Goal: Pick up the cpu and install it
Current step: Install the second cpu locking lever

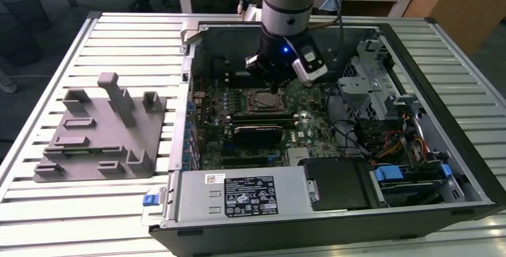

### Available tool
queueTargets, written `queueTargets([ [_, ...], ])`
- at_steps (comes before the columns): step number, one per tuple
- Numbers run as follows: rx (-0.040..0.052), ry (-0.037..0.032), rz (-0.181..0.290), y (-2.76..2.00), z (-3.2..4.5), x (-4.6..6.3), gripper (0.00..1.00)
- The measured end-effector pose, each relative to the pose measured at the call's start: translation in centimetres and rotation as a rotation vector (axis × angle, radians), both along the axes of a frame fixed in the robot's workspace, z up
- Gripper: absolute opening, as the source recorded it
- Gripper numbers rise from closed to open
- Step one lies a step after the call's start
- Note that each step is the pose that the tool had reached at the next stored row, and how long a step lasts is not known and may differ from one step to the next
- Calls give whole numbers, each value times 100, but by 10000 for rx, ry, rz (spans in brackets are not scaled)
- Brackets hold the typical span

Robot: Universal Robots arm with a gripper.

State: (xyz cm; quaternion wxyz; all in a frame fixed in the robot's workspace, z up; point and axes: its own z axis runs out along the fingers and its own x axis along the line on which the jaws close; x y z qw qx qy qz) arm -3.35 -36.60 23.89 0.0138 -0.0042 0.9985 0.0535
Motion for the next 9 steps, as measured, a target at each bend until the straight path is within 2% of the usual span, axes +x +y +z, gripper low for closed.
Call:
queueTargets([
  [3, 21, 1, -1, -21, 0, 0, 11],
  [4, 23, 22, -1, -21, 1, 0, 11],
  [9, 23, 217, 0, -30, 25, 0, 11],
])
